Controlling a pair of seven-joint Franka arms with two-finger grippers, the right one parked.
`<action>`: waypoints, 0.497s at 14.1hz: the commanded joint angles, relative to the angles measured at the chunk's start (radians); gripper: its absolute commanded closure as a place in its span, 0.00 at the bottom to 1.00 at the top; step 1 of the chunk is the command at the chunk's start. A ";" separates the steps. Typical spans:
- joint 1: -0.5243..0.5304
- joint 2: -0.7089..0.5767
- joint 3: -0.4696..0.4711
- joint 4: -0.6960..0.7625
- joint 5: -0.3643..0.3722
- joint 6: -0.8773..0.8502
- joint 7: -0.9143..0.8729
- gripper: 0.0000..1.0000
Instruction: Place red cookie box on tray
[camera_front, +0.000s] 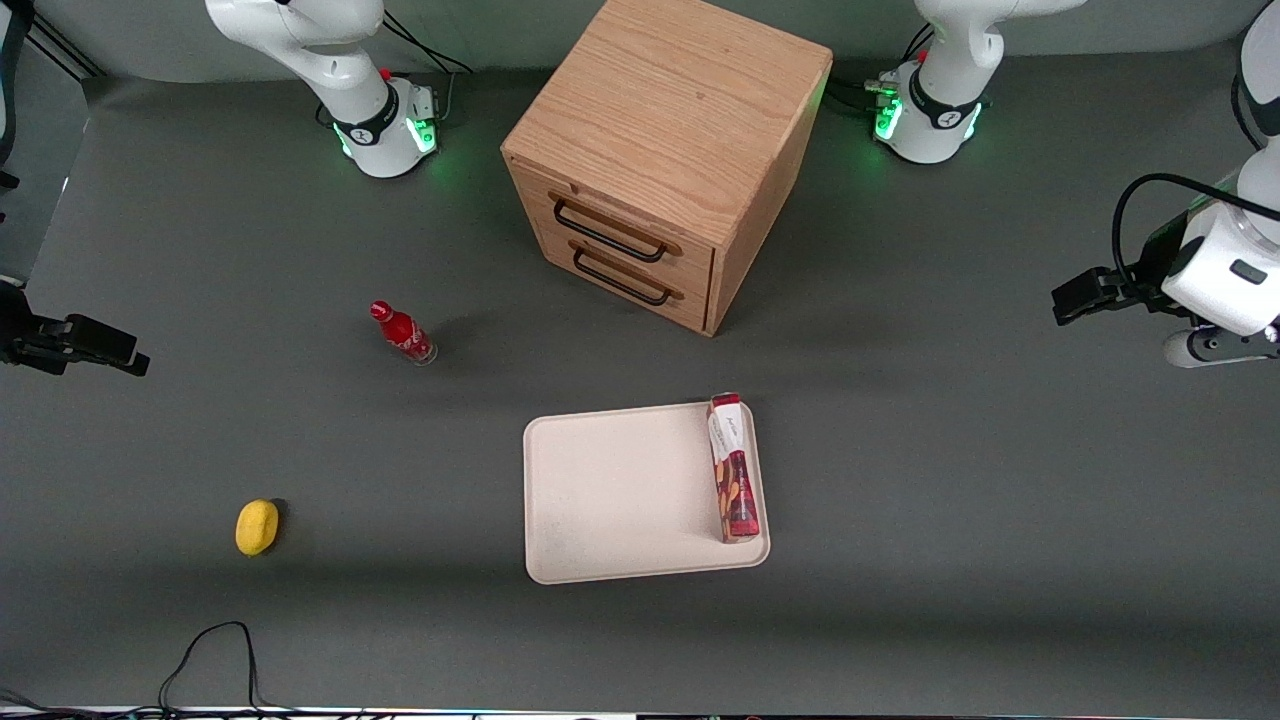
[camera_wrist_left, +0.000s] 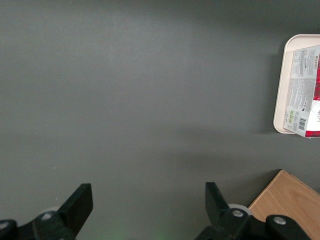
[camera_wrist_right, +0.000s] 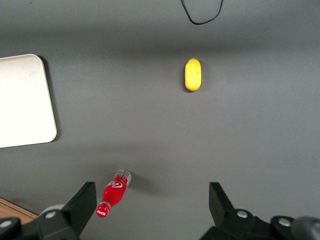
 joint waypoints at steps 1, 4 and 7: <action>0.017 -0.060 0.018 -0.099 -0.024 0.084 0.044 0.00; -0.049 -0.080 0.118 -0.141 -0.044 0.121 0.067 0.00; -0.054 -0.070 0.121 -0.107 -0.047 0.100 0.059 0.00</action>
